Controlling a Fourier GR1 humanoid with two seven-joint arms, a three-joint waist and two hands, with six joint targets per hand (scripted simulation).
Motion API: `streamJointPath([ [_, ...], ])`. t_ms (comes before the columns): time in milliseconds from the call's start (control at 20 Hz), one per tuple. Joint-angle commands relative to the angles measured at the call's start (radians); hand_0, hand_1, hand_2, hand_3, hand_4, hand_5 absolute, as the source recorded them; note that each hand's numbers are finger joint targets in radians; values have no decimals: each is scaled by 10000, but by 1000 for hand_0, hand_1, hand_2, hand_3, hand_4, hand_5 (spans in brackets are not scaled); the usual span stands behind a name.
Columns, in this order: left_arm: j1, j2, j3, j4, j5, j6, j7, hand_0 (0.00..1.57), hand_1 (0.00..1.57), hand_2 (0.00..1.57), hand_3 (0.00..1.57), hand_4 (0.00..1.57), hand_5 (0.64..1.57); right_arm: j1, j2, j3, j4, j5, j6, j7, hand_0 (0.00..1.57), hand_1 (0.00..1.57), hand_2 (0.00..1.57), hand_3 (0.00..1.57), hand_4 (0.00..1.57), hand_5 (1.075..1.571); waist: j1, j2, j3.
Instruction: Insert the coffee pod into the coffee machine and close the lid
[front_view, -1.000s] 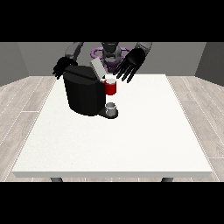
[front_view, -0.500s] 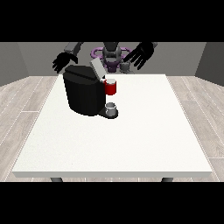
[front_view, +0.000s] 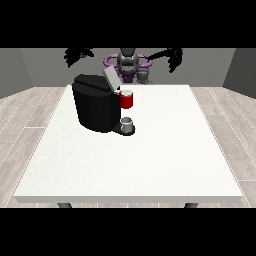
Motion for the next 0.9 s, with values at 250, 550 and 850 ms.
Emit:
streamJointPath([
  [250, 1262, -805, 205, -803, 1161, -592, 391, 0, 0, 0, 0, 0, 1571, -648, -426, 98, -580, -244, 658, 798, 0, 0, 0, 0, 0, 1571, 1136, -639, 9],
  [550, 2140, -1288, 153, -1559, 1868, -1071, 349, 0, 0, 0, 0, 135, 1571, -1167, -858, 342, -486, 197, 1005, 937, 0, 0, 0, 0, 0, 1571, 1844, -554, 8],
  [850, 2907, -1416, -433, -3148, 2297, -531, 762, 0, 0, 0, 0, 88, 1571, -1849, -421, 620, -401, 314, 1087, 929, 0, 0, 0, 0, 0, 1571, 1680, 114, 8],
])
